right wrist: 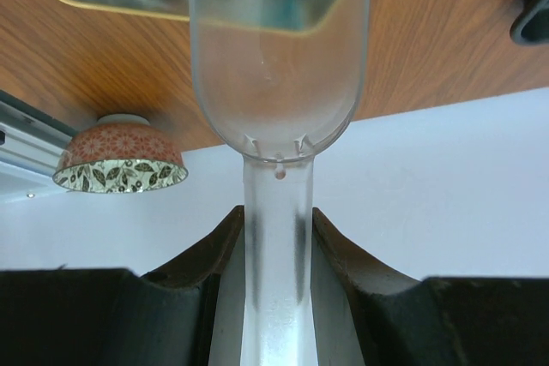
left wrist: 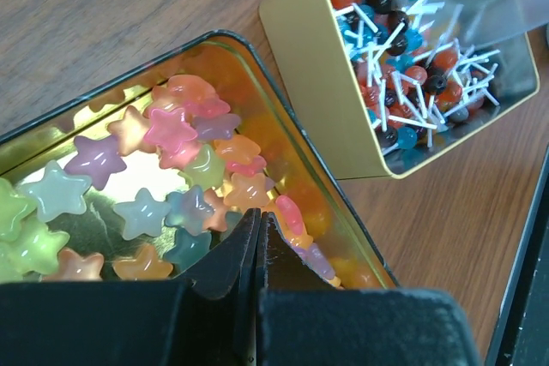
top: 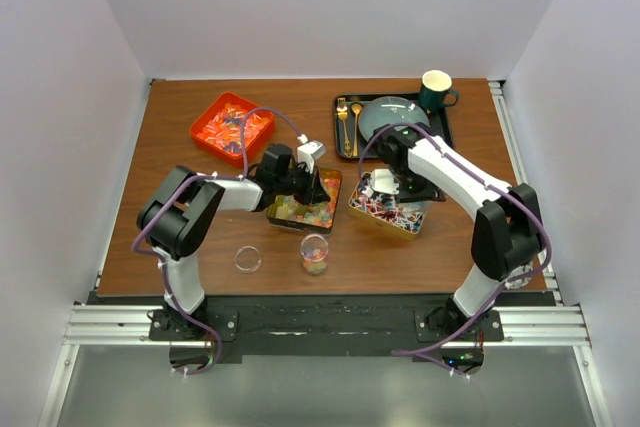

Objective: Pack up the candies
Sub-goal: Scoop the fake candies from the storage box.

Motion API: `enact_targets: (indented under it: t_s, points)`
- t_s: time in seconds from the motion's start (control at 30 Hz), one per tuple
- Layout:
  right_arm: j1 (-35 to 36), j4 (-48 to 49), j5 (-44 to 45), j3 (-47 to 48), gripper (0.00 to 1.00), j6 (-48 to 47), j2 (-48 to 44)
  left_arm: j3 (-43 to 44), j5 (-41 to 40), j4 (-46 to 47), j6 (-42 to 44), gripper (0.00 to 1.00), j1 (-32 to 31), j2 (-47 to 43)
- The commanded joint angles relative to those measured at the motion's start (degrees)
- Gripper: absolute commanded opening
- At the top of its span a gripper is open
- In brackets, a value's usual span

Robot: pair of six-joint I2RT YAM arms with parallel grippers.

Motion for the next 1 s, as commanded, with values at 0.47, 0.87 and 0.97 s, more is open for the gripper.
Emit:
enact_targets:
  t_s: [0.47,0.87,0.97]
  points:
    - [1.59,-13.43,1.5,0.77,0.0,-3.53,-0.36,-0.66,6.34,8.21,-2.71,0.0,-0.37,-0.78]
    - [2.3,-9.03,-4.03,2.25,0.0,4.73,8.43,-1.27,6.25,7.86,-2.1,0.0,-0.45,-0.26]
    - [2.74,-7.19,-6.23,3.92,0.0,7.28,10.01,-1.72,6.25,8.12,-2.1,0.0,-0.54,-0.17]
